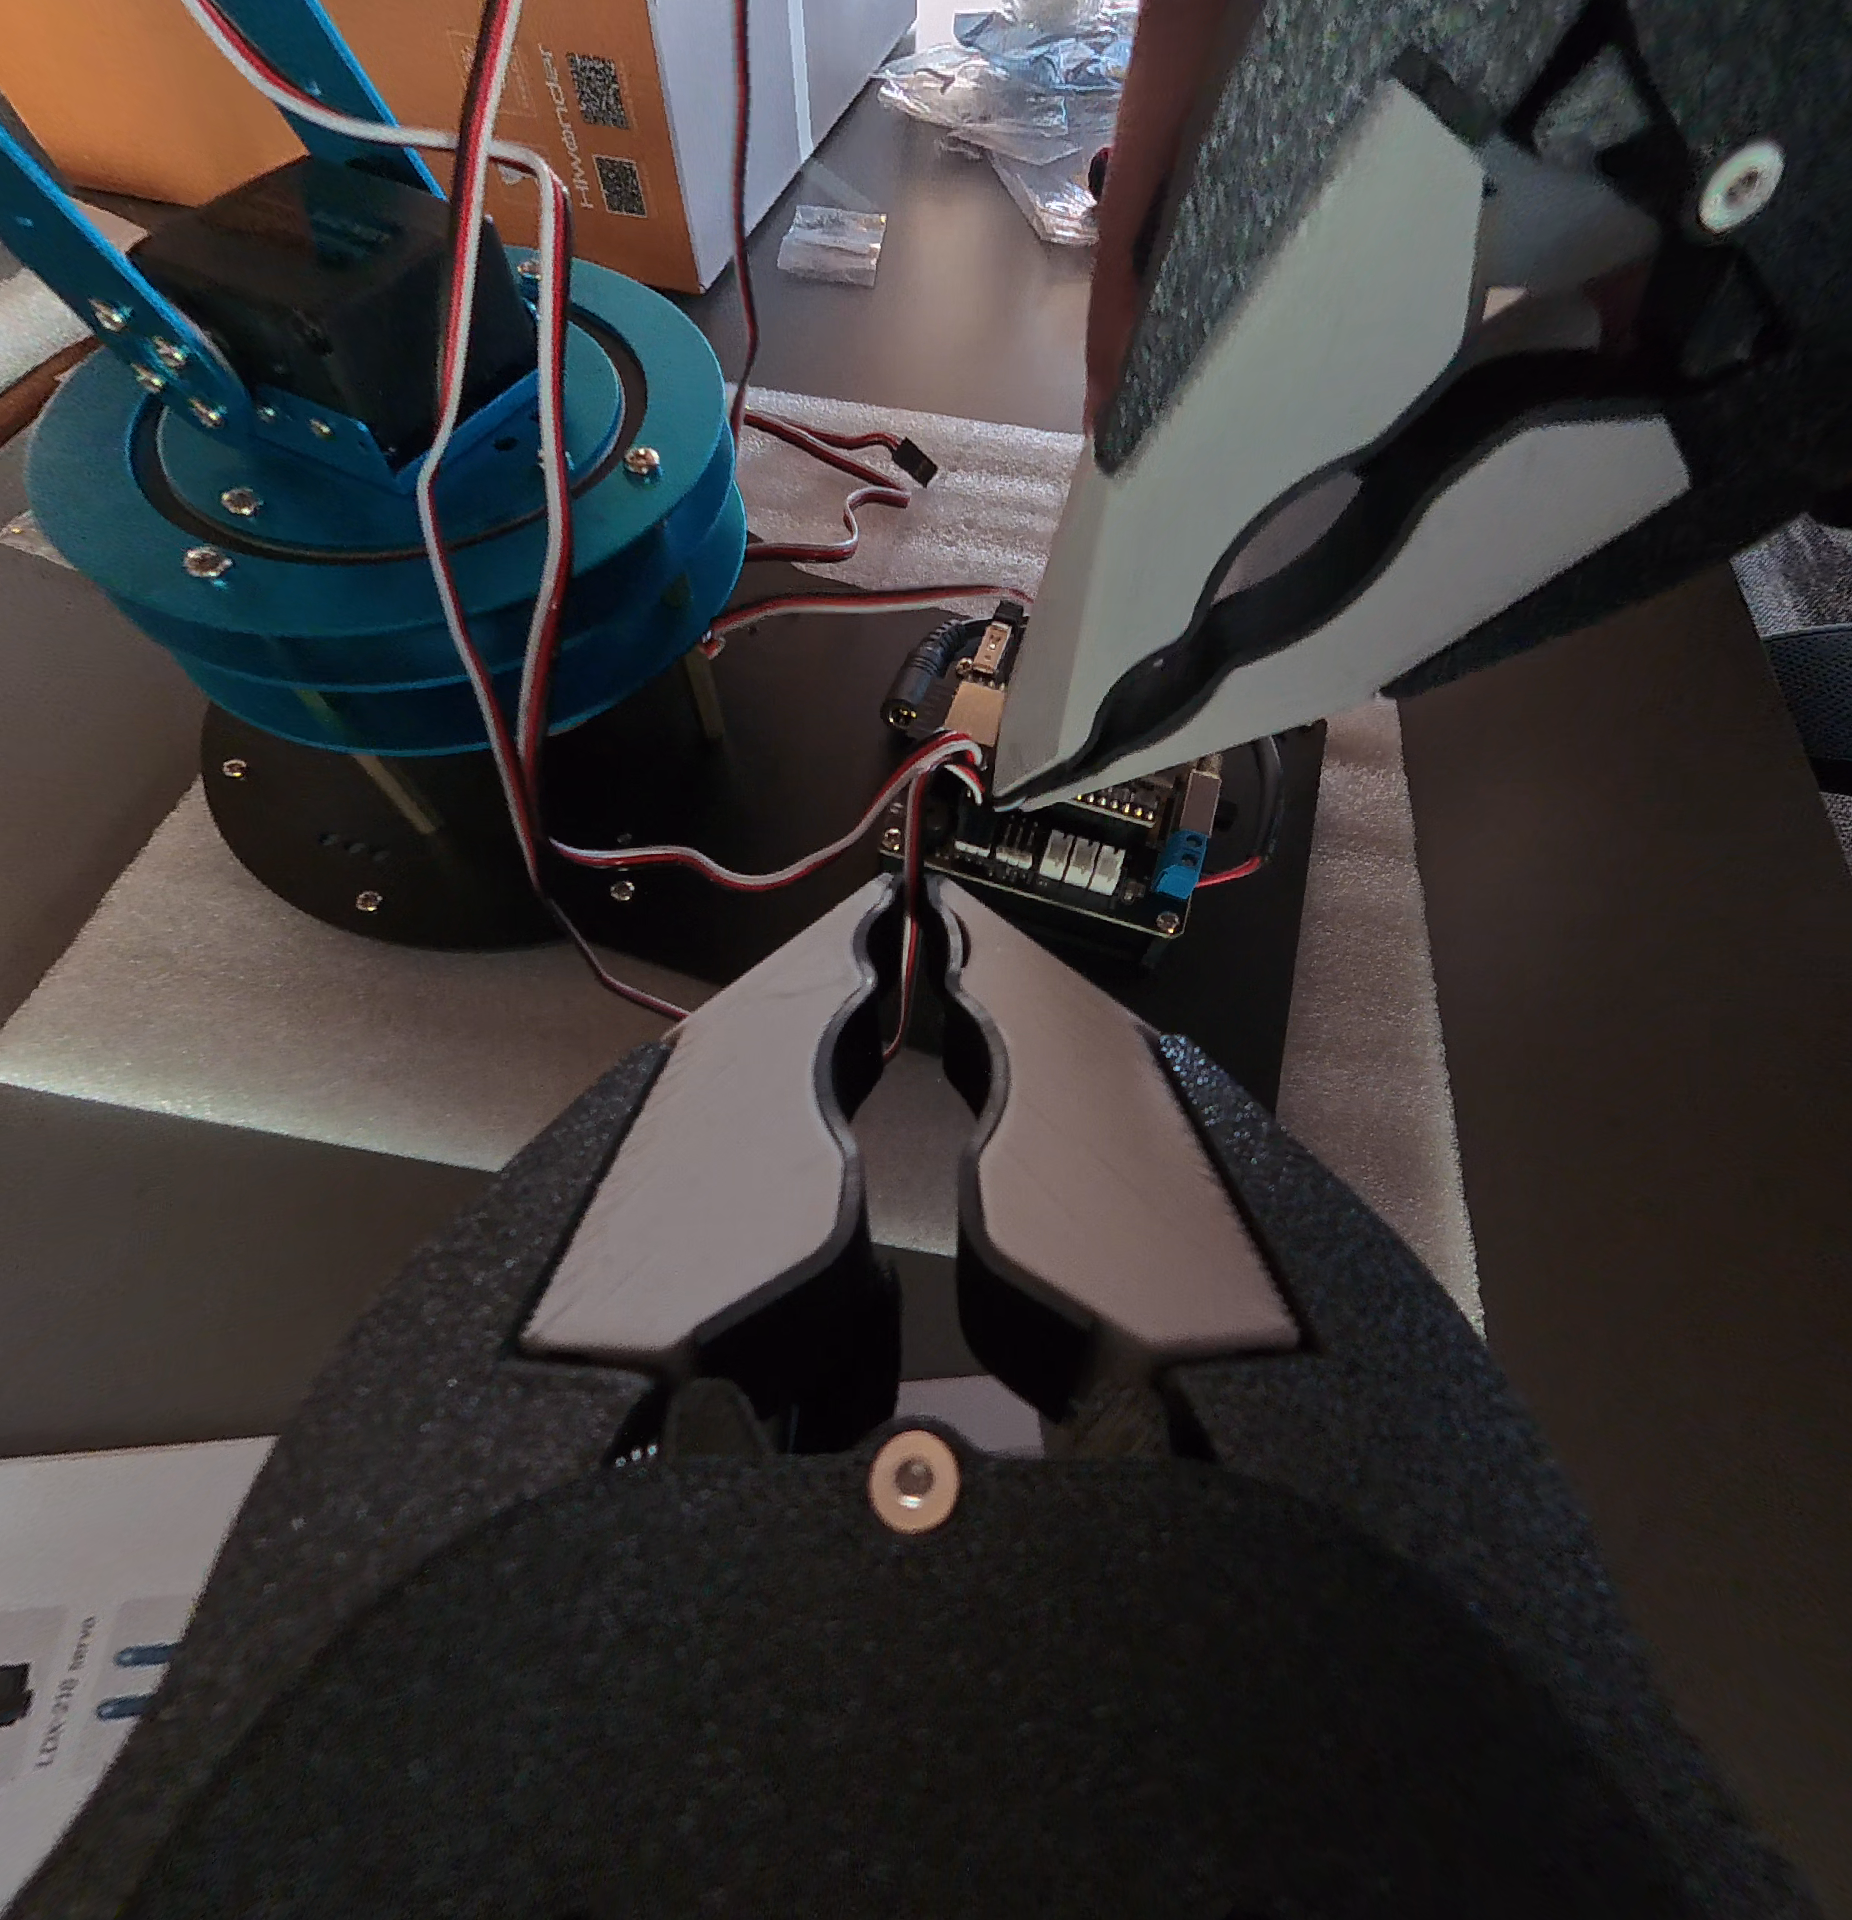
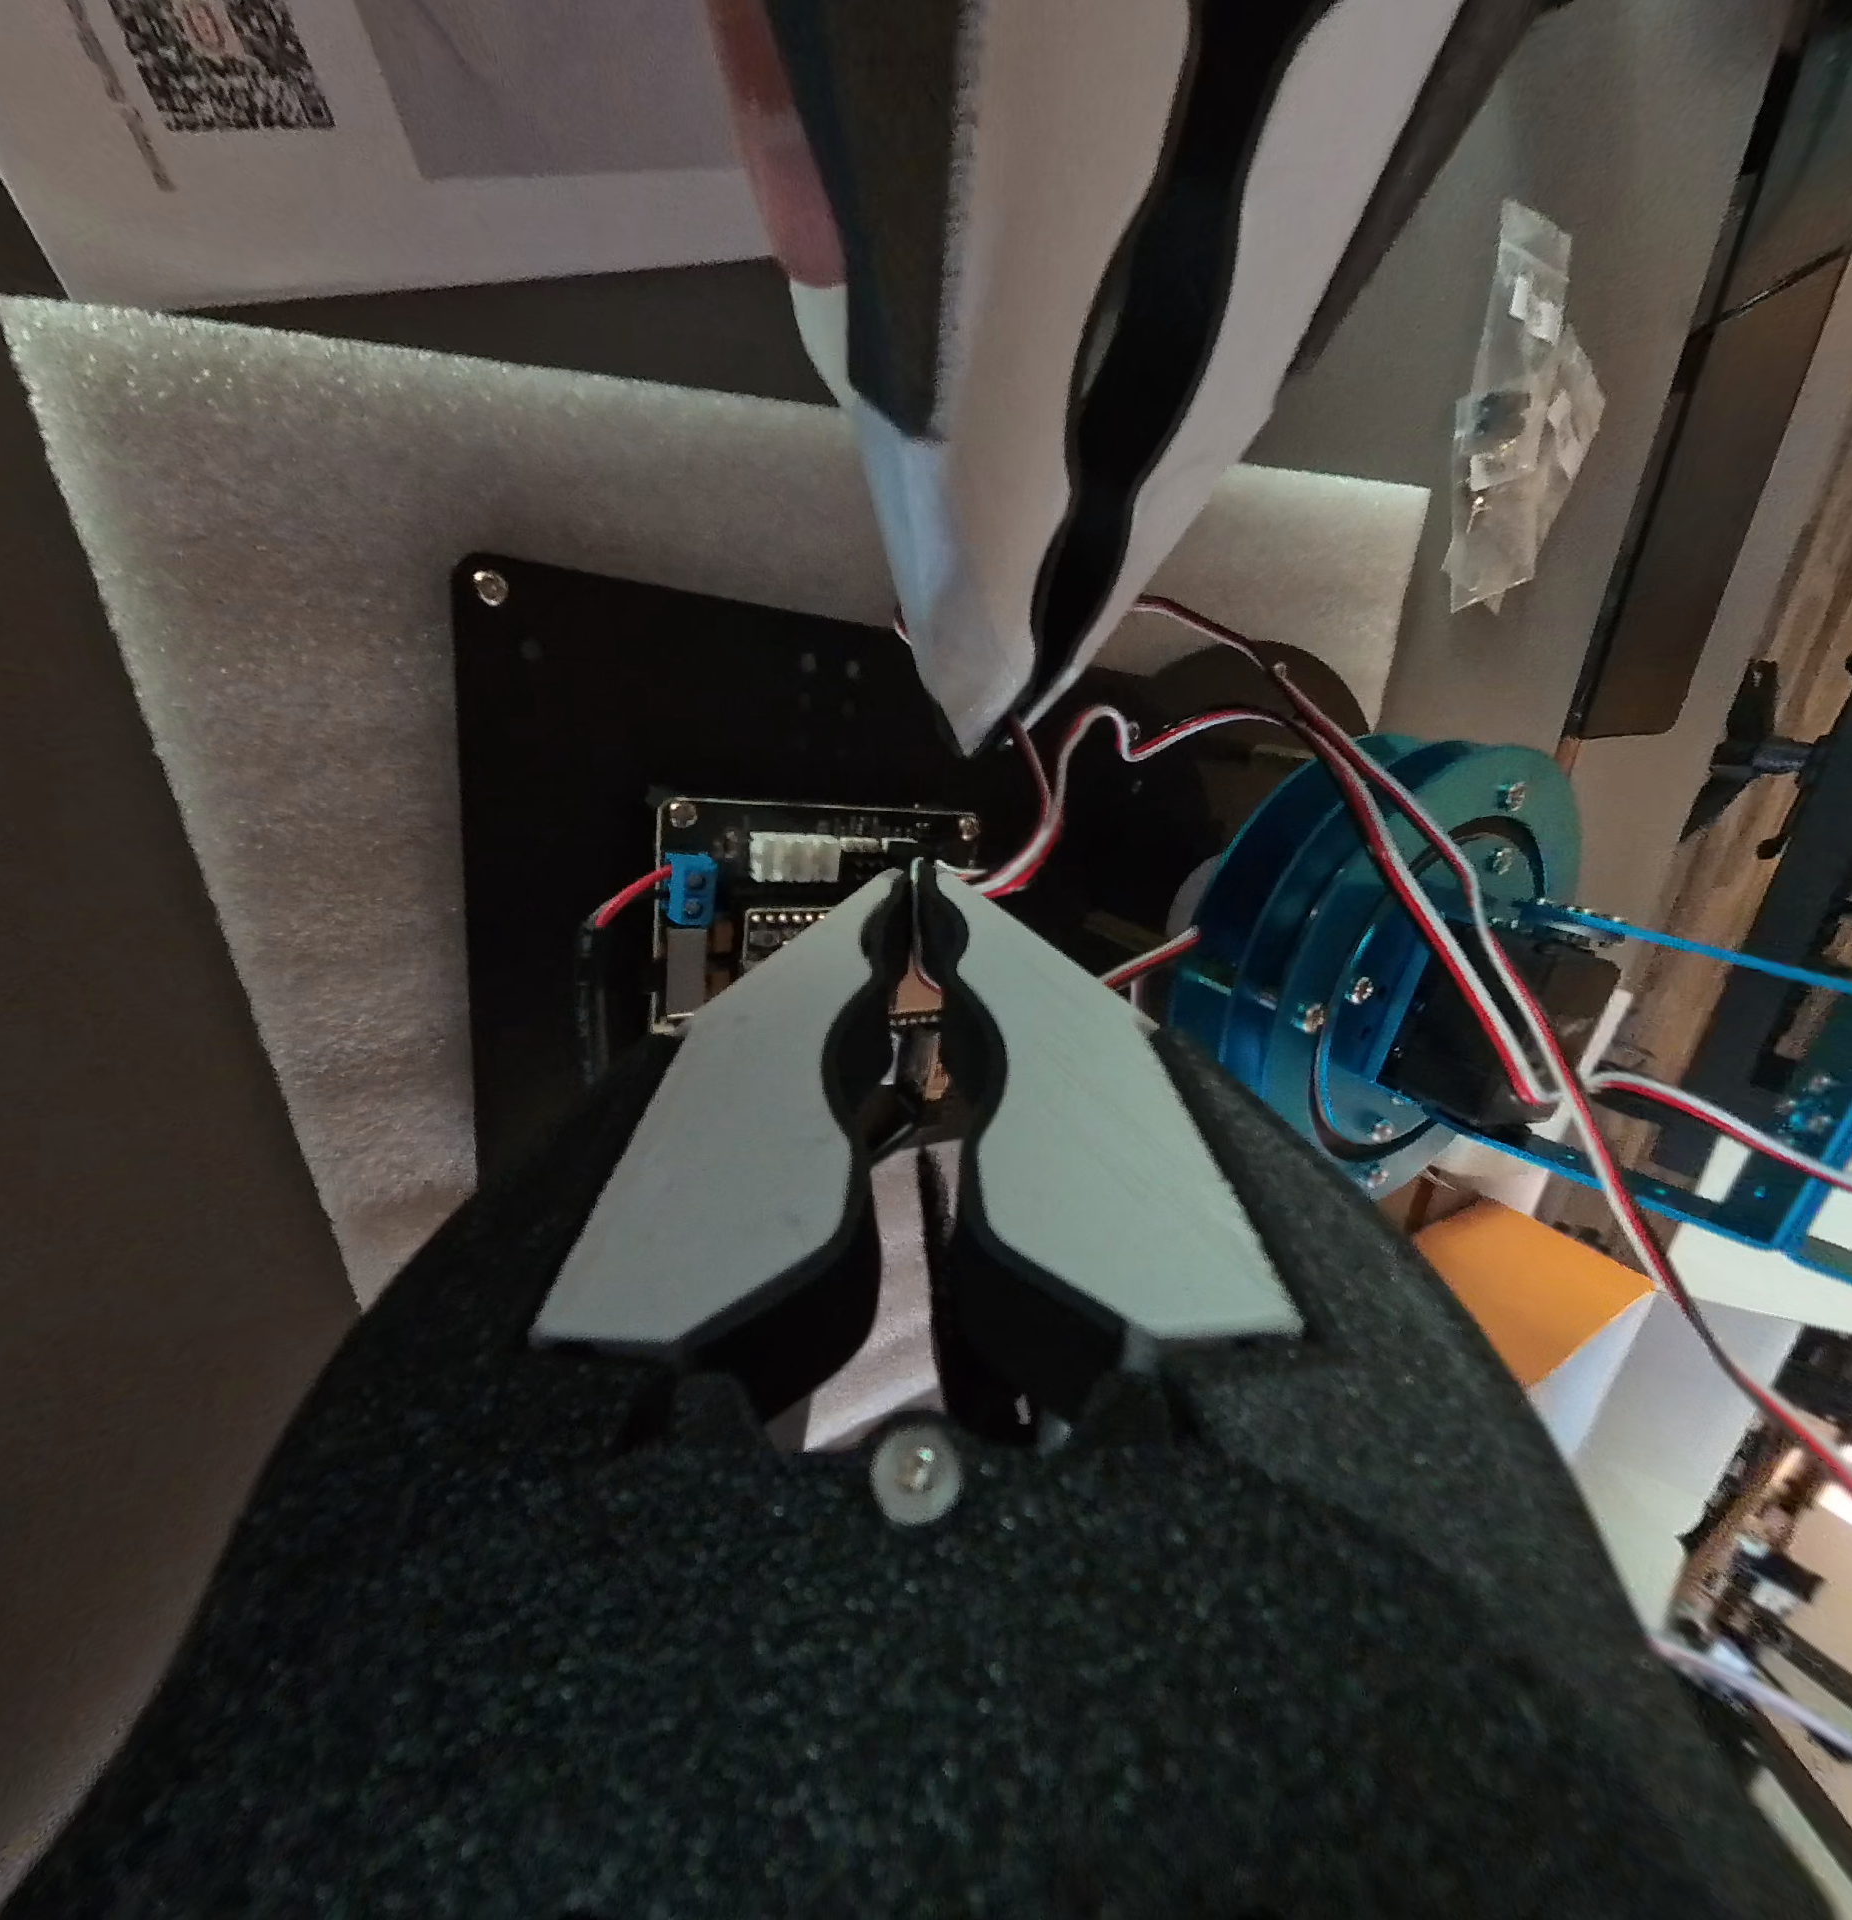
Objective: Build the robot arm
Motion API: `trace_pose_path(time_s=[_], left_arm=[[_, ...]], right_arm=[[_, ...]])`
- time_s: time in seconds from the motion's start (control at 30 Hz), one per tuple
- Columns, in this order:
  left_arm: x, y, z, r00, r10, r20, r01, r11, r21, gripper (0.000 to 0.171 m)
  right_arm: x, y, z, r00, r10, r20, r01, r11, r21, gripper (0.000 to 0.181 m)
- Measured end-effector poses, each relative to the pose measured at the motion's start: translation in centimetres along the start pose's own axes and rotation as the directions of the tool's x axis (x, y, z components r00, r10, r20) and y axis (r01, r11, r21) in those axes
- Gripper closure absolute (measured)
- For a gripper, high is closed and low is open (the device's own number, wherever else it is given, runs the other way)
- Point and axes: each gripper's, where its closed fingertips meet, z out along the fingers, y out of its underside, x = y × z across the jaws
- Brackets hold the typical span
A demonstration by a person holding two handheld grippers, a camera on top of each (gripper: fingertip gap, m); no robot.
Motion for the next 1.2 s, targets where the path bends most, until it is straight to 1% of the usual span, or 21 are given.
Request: trace_pose_path(time_s=[0.07,0.13,0.23,0.3,0.33,0.37,0.4,0.43,0.53,0.63,0.7,0.77,0.8,0.87,0.97,1.0,1.07,1.1,1.13,1.17,1.2], left_arm=[[-0.2,0.0,0.0,1.0,-0.003,-0.001,0.003,1.0,0.0,0.17],[-0.2,0.0,0.1,1.0,0.0,-0.001,0.0,1.0,-0.001,0.17],[-0.2,0.0,0.1,1.0,0.007,0.001,-0.007,1.0,-0.003,0.169],[-0.2,0.1,0.2,1.0,0.007,0.0,-0.007,1.0,-0.011,0.169],[-0.2,0.1,0.2,1.0,0.005,0.0,-0.005,1.0,-0.012,0.169],[-0.2,0.1,0.3,1.0,0.003,-0.002,-0.003,1.0,-0.013,0.169],[-0.2,0.1,0.3,1.0,0.002,-0.002,-0.002,1.0,-0.013,0.17],[-0.1,0.1,0.2,1.0,0.003,-0.002,-0.003,1.0,-0.012,0.169],[-0.3,-0.1,0.2,1.0,-0.005,-0.003,0.004,1.0,-0.012,0.169],[-0.4,-0.1,0.1,1.0,-0.007,0.001,0.007,1.0,-0.013,0.169],[-0.4,-0.1,0.0,1.0,-0.023,0.004,0.023,1.0,-0.017,0.168],[-0.5,-0.5,-0.6,0.997,-0.081,0.009,0.081,0.996,-0.023,0.161],[-0.4,-0.8,-1.3,0.992,-0.125,0.001,0.125,0.992,-0.02,0.155],[0.6,-0.9,-3.9,0.982,-0.188,-0.021,0.187,0.982,-0.017,0.149],[2.5,1.1,-9.7,0.967,-0.252,0.042,0.253,0.967,-0.018,0.145],[3.4,2.0,-11.9,0.959,-0.275,0.074,0.275,0.961,0.005,0.145],[4.9,4.4,-16.3,0.925,-0.321,0.201,0.313,0.947,0.072,0.145],[5.4,6.0,-18.4,0.888,-0.36,0.288,0.34,0.933,0.117,0.145],[5.9,7.7,-20.5,0.831,-0.41,0.376,0.373,0.912,0.171,0.145],[6.2,9.5,-22.8,0.75,-0.476,0.459,0.412,0.88,0.238,0.145],[6.6,11.2,-25.0,0.652,-0.549,0.523,0.447,0.835,0.32,0.145]], right_arm=[[0.0,0.1,0.0,1.0,-0.005,0.01,0.005,1.0,-0.028,0.181],[-0.1,0.1,0.0,0.999,0.022,0.035,-0.021,0.999,-0.036,0.181],[0.0,0.1,0.1,0.996,0.07,0.056,-0.068,0.997,-0.028,0.181],[0.1,0.0,0.0,0.995,0.084,0.048,-0.084,0.996,-0.001,0.181],[0.1,0.0,-0.2,0.996,0.081,0.03,-0.082,0.996,0.019,0.181],[0.0,0.0,-0.5,0.997,0.074,0.01,-0.075,0.996,0.051,0.175],[0.2,-0.1,-1.1,0.996,0.093,-0.014,-0.091,0.991,0.095,0.168],[0.4,0.0,-1.7,0.992,0.127,-0.024,-0.123,0.984,0.131,0.167],[0.6,0.5,-3.3,0.969,0.247,0.002,-0.241,0.943,0.228,0.158],[0.5,0.6,-4.0,0.961,0.276,-0.001,-0.264,0.922,0.282,0.157],[0.6,-0.2,-4.7,0.953,0.302,0.02,-0.288,0.885,0.367,0.156],[0.7,-0.8,-5.4,0.93,0.36,0.079,-0.356,0.82,0.449,0.148],[0.9,-0.9,-5.5,0.914,0.393,0.105,-0.392,0.784,0.482,0.147],[1.4,-0.5,-5.5,0.887,0.447,0.118,-0.436,0.723,0.536,0.145],[2.5,0.8,-6.0,0.836,0.529,0.147,-0.494,0.608,0.622,0.145],[3.1,1.5,-6.3,0.813,0.563,0.151,-0.507,0.553,0.661,0.146],[4.0,2.6,-7.4,0.76,0.616,0.209,-0.53,0.399,0.749,0.151],[4.3,3.3,-7.5,0.732,0.636,0.244,-0.544,0.33,0.771,0.151],[4.7,4.2,-7.3,0.703,0.661,0.262,-0.557,0.282,0.781,0.151],[5.2,5.0,-7.0,0.677,0.684,0.27,-0.563,0.246,0.789,0.15],[5.5,5.6,-6.7,0.656,0.701,0.281,-0.572,0.218,0.791,0.15]])
